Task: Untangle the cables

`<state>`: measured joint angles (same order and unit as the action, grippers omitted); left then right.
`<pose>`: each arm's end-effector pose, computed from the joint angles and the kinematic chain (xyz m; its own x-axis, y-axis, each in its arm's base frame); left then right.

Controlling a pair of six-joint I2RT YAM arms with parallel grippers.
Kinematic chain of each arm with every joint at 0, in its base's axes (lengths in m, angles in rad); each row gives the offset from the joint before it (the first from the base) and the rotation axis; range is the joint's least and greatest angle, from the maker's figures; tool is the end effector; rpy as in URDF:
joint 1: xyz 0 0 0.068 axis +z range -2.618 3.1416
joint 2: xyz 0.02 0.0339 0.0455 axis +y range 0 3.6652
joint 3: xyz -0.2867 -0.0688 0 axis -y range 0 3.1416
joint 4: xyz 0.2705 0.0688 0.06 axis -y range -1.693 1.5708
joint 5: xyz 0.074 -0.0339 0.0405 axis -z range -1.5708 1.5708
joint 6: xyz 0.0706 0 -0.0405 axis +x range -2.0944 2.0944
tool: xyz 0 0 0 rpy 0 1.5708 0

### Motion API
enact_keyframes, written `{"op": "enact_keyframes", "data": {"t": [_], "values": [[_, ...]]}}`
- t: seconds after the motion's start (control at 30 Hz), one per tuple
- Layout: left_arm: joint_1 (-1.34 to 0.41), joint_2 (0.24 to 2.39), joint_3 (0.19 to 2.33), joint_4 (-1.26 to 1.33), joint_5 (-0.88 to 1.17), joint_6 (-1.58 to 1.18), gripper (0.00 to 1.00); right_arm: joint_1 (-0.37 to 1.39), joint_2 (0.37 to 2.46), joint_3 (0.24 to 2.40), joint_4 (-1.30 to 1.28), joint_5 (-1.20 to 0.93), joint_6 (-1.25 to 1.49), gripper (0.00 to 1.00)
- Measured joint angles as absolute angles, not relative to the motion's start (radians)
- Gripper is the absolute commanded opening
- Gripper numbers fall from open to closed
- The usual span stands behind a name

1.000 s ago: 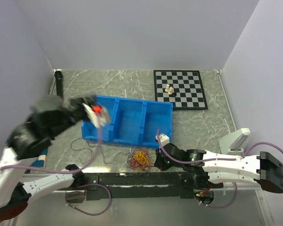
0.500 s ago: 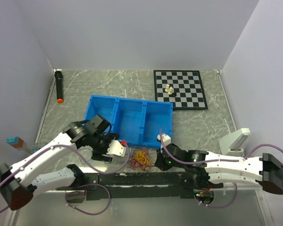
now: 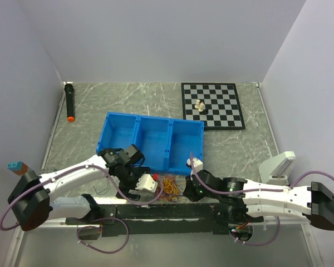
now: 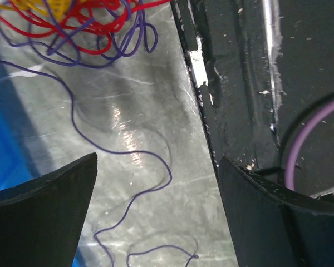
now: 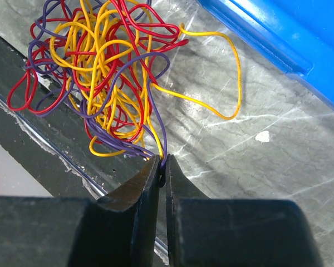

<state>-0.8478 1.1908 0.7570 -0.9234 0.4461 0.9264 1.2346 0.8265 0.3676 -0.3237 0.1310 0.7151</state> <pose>0.1184 -0.1802 0.1859 0.2007 0.8626 -0.4644 0.9596 -0.2685 -0.0838 0.0737 0.1829 0.1568 -0.7693 -0.2308 -0.5958 -0.5311 0.7494 0.3954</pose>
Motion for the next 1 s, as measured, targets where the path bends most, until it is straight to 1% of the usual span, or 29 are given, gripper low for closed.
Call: {"op": "enact_keyframes", "data": {"t": [0.33, 0.47, 0.53, 0.63, 0.7, 0.73, 0.77, 0.8, 1.0], "values": [[-0.863, 1.288, 0.688, -0.809, 0.352, 0.789, 0.87, 1.235, 0.812, 0.365, -0.324, 0.131, 0.716, 0.13], [-0.863, 1.289, 0.653, -0.755, 0.329, 0.753, 0.79, 1.235, 0.805, 0.359, -0.323, 0.131, 0.716, 0.13], [-0.864, 1.284, 0.643, -0.738, 0.319, 0.74, 0.72, 1.235, 0.799, 0.353, -0.324, 0.13, 0.716, 0.13], [-0.863, 1.272, 0.627, -0.707, 0.304, 0.735, 0.55, 1.235, 0.797, 0.352, -0.325, 0.13, 0.716, 0.13], [-0.863, 1.263, 0.616, -0.684, 0.294, 0.735, 0.33, 1.235, 0.797, 0.352, -0.325, 0.13, 0.716, 0.13], [-0.863, 1.26, 0.611, -0.673, 0.29, 0.73, 0.2, 1.235, 0.797, 0.352, -0.325, 0.13, 0.716, 0.13], [-0.863, 1.258, 0.608, -0.667, 0.289, 0.73, 0.09, 1.235, 0.797, 0.352, -0.325, 0.13, 0.716, 0.13], [-0.865, 1.258, 0.607, -0.663, 0.288, 0.729, 0.01, 1.235, 0.797, 0.352, -0.325, 0.13, 0.716, 0.13], [-0.886, 1.258, 0.61, -0.664, 0.273, 0.718, 0.01, 1.235, 0.801, 0.352, -0.325, 0.13, 0.715, 0.12]]}}
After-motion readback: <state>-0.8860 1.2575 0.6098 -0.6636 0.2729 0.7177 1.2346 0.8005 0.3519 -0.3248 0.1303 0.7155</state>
